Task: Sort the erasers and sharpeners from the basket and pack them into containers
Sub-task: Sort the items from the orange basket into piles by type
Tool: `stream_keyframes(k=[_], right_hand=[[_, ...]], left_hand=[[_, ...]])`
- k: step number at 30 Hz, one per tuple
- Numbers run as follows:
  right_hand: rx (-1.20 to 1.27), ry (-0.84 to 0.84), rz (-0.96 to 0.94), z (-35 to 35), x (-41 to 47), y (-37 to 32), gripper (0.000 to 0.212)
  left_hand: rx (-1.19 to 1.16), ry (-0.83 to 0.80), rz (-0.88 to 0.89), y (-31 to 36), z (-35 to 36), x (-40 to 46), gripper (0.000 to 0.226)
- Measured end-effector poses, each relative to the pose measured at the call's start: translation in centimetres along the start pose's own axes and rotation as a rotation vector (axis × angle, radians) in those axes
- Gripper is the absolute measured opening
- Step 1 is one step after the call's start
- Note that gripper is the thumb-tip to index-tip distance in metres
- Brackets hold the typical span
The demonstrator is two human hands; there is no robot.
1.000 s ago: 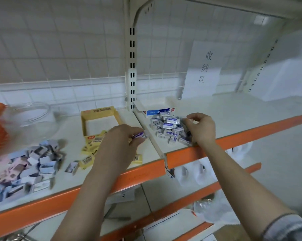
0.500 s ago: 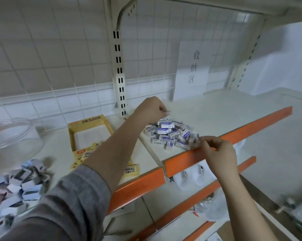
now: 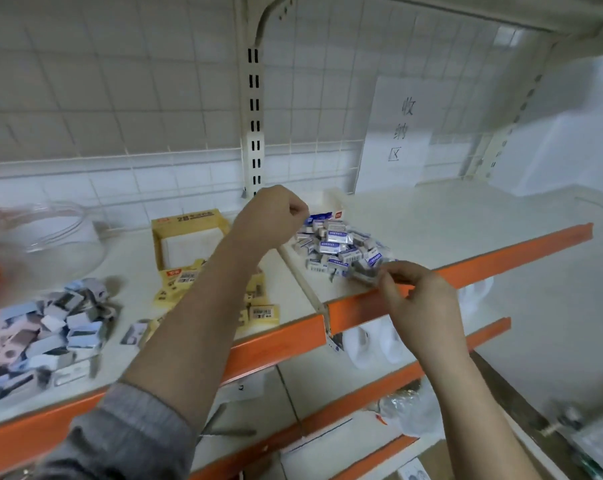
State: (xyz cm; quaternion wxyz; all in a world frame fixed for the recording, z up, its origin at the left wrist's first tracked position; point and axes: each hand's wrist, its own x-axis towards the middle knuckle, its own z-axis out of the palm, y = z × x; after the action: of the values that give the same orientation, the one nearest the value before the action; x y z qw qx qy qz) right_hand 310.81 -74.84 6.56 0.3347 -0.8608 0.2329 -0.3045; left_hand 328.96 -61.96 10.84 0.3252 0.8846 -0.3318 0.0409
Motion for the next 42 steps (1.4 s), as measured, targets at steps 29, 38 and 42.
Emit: stream_keyframes(k=[29,38,42], right_hand=[[-0.496,-0.713,-0.639,36.6,-6.7,-40.1,0.012],[-0.783,-0.844,-0.615,40.6,-6.5,-39.7,0.017],[-0.764,-0.781,-0.615,40.1,-6.2,-40.2,0.021]], left_hand=[[0.217,0.490,-0.392,-27.5,-31.7,-32.8,0.017],[0.189,0.443,-0.416,-28.8,-33.0,-33.8,0.019],[0.246,0.338,-0.407,-29.5,-34.0,-32.5,0.021]])
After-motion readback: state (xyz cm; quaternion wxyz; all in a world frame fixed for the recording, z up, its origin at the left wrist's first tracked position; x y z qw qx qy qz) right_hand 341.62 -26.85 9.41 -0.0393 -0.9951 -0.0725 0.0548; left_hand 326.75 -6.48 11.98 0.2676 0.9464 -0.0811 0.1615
